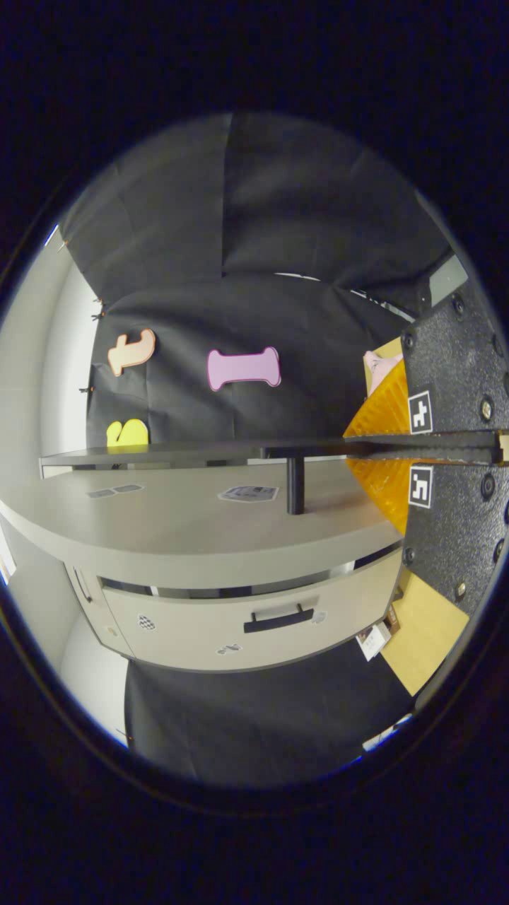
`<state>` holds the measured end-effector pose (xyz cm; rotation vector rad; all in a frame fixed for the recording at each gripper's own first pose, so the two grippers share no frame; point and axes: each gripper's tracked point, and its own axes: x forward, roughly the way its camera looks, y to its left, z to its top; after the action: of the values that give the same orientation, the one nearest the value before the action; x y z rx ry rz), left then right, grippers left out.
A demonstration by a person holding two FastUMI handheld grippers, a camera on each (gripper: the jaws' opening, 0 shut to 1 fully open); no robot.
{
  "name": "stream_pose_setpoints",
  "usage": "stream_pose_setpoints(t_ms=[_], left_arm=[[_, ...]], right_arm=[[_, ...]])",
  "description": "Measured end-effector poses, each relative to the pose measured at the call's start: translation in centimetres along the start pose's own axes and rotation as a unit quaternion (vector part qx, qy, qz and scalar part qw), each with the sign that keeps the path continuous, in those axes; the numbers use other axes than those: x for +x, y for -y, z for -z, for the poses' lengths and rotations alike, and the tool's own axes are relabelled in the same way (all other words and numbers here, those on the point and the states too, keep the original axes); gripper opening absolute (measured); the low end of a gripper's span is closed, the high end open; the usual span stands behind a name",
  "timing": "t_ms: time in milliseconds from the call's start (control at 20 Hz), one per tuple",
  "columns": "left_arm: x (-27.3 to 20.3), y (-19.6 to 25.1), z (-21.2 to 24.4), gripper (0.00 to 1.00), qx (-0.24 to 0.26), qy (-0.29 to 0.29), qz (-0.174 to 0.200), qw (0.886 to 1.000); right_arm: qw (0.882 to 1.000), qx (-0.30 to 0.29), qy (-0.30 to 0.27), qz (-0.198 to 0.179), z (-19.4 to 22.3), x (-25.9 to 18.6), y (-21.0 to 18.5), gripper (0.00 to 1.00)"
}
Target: Open the right door of the double-door shoe cabinet with the right hand, and open the left door with the left hand.
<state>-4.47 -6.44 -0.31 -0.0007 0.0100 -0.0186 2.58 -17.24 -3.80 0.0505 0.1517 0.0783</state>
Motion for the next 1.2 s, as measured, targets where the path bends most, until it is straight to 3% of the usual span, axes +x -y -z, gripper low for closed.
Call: stream_pose_setpoints(t_ms=[200, 500, 650, 700, 750, 800, 950, 1000, 1150, 1200], left_arm=[[0.0, 0.1, 0.2, 0.96, 0.004, -0.005, -0.009, 1.000], [0.4, -0.6, 0.4, 0.96, 0.002, -0.010, -0.020, 1.000], [1.2, -1.6, 0.8, 0.96, 0.003, -0.012, -0.021, 1.000], [1.4, -2.1, 0.9, 0.96, 0.003, -0.013, -0.020, 1.000], [1.6, -2.4, 1.1, 0.96, 0.003, -0.014, -0.019, 1.000], [1.8, -2.9, 1.2, 0.96, 0.004, -0.015, -0.018, 1.000], [2.4, -4.5, 1.5, 0.96, 0.003, -0.016, -0.014, 1.000], [2.6, -5.1, 1.7, 0.96, 0.005, -0.016, -0.013, 1.000], [3.4, -7.0, 2.2, 0.96, 0.004, -0.018, -0.007, 1.000], [3.8, -7.5, 2.5, 0.96, 0.003, -0.020, -0.004, 1.000]], right_arm=[[1.000, 0.007, 0.005, -0.007, -0.4, 0.0, -0.2, 0.04], [1.000, -0.004, -0.001, 0.014, -0.2, -0.6, 0.2, 0.04], [0.999, 0.003, 0.003, 0.033, -0.4, -2.2, 1.2, 0.10], [0.999, 0.001, 0.003, 0.045, -0.4, -2.8, 1.8, 0.24], [0.999, 0.002, 0.004, 0.051, -0.6, -3.5, 1.9, 0.31], [0.998, 0.005, 0.005, 0.054, -0.7, -4.3, 1.8, 0.50], [0.996, 0.009, 0.014, 0.084, -0.8, -7.0, 2.5, 0.65], [0.996, 0.011, 0.017, 0.085, -1.1, -7.9, 2.0, 0.77], [0.996, 0.008, 0.022, 0.089, -1.2, -10.2, -0.1, 0.86], [0.996, 0.005, 0.027, 0.090, -0.9, -11.1, -0.9, 1.00]])
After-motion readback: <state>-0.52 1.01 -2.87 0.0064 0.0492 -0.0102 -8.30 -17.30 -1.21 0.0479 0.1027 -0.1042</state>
